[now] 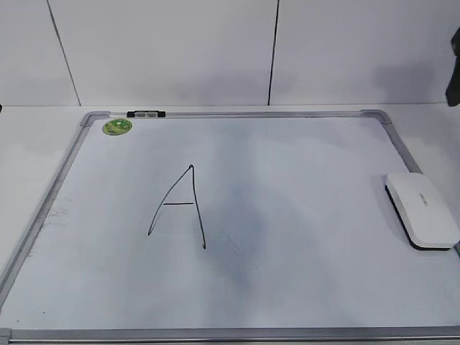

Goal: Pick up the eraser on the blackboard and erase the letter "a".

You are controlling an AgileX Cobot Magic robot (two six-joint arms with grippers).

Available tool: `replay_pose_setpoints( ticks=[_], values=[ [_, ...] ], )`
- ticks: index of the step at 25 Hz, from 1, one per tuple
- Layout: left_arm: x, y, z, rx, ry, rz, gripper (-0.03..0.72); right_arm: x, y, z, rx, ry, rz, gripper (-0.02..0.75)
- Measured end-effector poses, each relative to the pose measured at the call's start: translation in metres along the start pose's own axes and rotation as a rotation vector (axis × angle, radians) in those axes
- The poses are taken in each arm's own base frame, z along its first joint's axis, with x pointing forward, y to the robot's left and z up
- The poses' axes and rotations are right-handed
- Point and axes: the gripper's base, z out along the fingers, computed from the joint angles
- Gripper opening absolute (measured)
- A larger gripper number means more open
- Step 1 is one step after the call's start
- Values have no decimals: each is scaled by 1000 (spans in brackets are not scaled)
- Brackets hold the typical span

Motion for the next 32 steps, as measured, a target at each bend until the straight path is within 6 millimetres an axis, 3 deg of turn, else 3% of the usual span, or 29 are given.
replay_pose_setpoints(
  ticks=[10,16,20,26,32],
  values=[
    [22,-39,-39,43,-49,94,292,75,-9,-61,-8,-111,31,605],
    [44,-49,-73,41,-77,142,292,130,-15,-88,-18,-200,52,596],
    [62,-56,-101,42,-153,173,288,161,-16,-96,-34,-244,54,596],
    [98,-66,-147,49,-308,225,269,196,-11,-91,-82,-255,35,595],
    [136,-63,-158,30,-353,247,249,222,-8,-97,-170,-304,12,595]
  ],
)
